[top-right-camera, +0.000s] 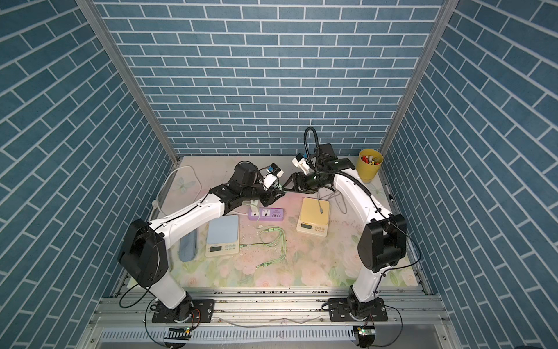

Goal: Charge the electronic scale
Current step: Insert the plug into the socket.

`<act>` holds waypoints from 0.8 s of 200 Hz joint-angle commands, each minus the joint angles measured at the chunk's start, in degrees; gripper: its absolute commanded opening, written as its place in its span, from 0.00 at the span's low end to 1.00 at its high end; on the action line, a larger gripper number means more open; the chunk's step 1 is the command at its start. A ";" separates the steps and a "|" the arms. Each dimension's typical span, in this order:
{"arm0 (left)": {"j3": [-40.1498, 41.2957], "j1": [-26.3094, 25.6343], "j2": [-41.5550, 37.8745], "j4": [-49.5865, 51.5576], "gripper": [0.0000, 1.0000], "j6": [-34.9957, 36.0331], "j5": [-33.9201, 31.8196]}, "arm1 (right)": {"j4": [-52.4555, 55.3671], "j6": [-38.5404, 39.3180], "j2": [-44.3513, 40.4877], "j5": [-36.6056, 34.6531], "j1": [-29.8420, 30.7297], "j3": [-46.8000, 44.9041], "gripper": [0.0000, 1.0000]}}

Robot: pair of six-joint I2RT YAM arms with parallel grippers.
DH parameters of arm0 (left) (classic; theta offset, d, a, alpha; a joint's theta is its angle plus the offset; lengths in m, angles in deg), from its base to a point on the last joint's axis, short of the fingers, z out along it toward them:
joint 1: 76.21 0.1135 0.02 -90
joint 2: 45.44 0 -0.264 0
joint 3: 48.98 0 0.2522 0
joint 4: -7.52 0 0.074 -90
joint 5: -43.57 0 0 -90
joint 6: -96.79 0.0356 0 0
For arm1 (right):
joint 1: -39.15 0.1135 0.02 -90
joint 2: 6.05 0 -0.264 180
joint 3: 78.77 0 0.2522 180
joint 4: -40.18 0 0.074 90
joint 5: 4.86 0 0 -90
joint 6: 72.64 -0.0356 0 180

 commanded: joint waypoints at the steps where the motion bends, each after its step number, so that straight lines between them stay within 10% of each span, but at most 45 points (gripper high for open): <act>1: -3.24 -0.07 2.27 9.03 0.30 -8.07 -11.87 | -4.45 -3.50 -4.65 -8.45 -1.76 -3.06 0.71; 51: -9.06 -3.52 8.28 24.01 0.33 -16.23 -26.95 | -16.85 -11.69 -4.21 -9.85 -3.78 -12.51 0.68; 160: -11.89 -5.72 15.92 29.40 0.32 -26.48 -30.57 | -18.85 -12.23 -1.21 -7.89 -3.75 -17.73 0.67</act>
